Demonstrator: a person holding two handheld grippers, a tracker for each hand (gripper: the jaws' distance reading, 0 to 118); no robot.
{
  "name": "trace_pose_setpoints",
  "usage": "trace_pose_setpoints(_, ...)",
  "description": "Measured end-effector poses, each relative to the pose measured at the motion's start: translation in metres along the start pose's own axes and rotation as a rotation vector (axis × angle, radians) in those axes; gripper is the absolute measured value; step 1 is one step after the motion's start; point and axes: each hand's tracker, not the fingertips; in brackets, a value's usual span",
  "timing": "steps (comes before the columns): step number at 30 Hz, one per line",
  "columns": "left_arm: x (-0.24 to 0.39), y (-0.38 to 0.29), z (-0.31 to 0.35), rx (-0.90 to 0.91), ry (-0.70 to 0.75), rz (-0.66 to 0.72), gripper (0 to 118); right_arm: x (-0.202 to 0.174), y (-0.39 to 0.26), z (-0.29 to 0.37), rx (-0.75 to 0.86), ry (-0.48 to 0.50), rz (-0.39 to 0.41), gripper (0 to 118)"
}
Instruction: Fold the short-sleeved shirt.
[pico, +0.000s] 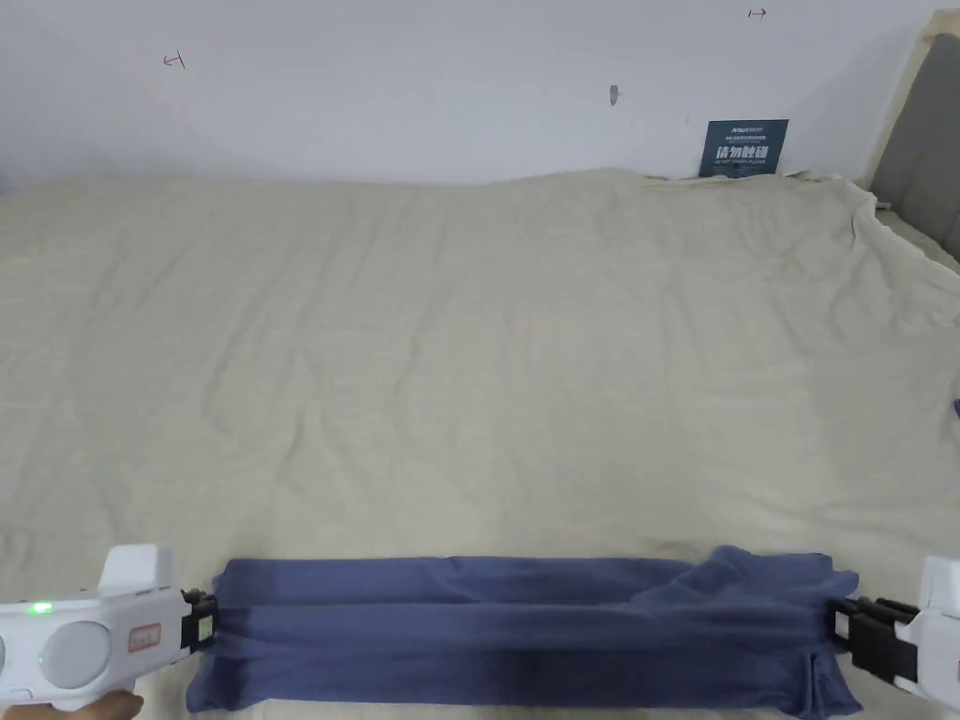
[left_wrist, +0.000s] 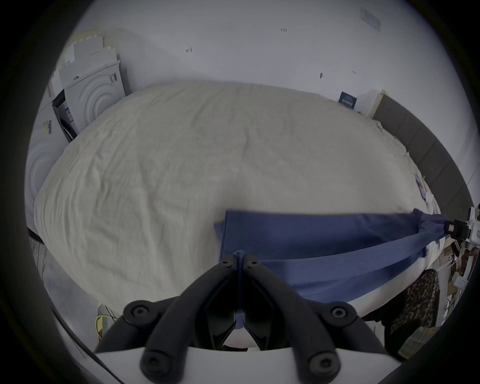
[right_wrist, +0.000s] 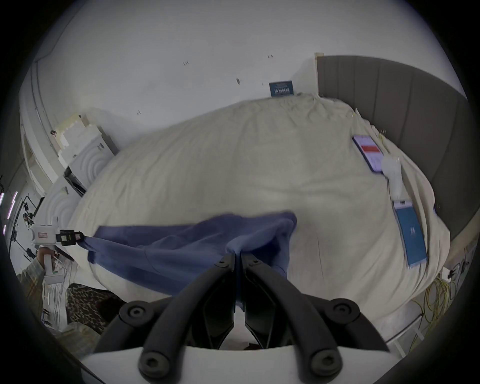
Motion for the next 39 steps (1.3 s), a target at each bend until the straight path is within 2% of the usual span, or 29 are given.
trace_pose_setpoints(6,-0.009,-0.034,-0.032,-0.047,0.036,0.014,0,0.016,-0.036,-0.045,-0.090,-0.087,-0.038,2)
trace_pose_setpoints(13,-0.010,-0.034,-0.034,-0.051,0.047,0.027,1,0.025,-0.056,-0.059,-0.128,-0.121,-0.091,2)
trace_pose_setpoints(14,-0.009,-0.032,-0.033,-0.050,0.053,0.018,3,0.025,-0.055,-0.058,-0.121,-0.121,-0.100,2)
trace_pose_setpoints(16,-0.004,-0.033,-0.027,-0.044,0.052,0.005,24,0.021,-0.052,-0.051,-0.113,-0.118,-0.096,7)
trace_pose_setpoints(17,-0.003,-0.032,-0.025,-0.039,0.052,0.000,24,0.019,-0.049,-0.047,-0.108,-0.118,-0.092,10)
trace_pose_setpoints(18,-0.003,-0.030,-0.023,-0.035,0.065,-0.003,30,0.016,-0.045,-0.043,-0.099,-0.126,-0.082,10)
trace_pose_setpoints(19,-0.002,-0.030,-0.019,-0.033,0.074,0.000,51,0.015,-0.040,-0.039,-0.088,-0.136,-0.071,20)
trace_pose_setpoints(20,-0.002,-0.027,-0.015,-0.028,0.081,0.002,72,0.011,-0.036,-0.032,-0.066,-0.131,-0.059,37)
trace_pose_setpoints(21,-0.003,-0.023,-0.009,-0.007,0.081,0.011,92,0.008,-0.029,-0.026,-0.038,-0.125,-0.050,63)
trace_pose_setpoints(22,-0.003,-0.017,-0.003,0.019,0.077,0.018,102,0.005,-0.022,-0.020,-0.009,-0.124,-0.046,80)
trace_pose_setpoints(23,-0.001,-0.011,0.007,0.054,0.065,0.026,106,0.001,-0.012,-0.011,0.033,-0.114,-0.036,92)
trace_pose_setpoints(27,0.008,0.019,0.043,0.167,0.033,0.029,107,-0.022,0.022,0.021,0.176,-0.089,-0.007,94)
trace_pose_setpoints(31,0.023,0.046,0.079,0.298,0.032,0.005,107,-0.062,0.051,0.055,0.326,-0.095,0.031,97)
trace_pose_setpoints(35,0.039,0.059,0.103,0.458,0.047,-0.002,106,-0.082,0.063,0.059,0.446,-0.117,0.104,96)
trace_pose_setpoints(38,0.048,0.059,0.112,0.557,0.064,0.000,103,-0.099,0.065,0.063,0.508,-0.186,0.154,93)
trace_pose_setpoints(39,0.052,0.058,0.114,0.581,0.074,-0.005,96,-0.104,0.065,0.064,0.526,-0.192,0.164,86)
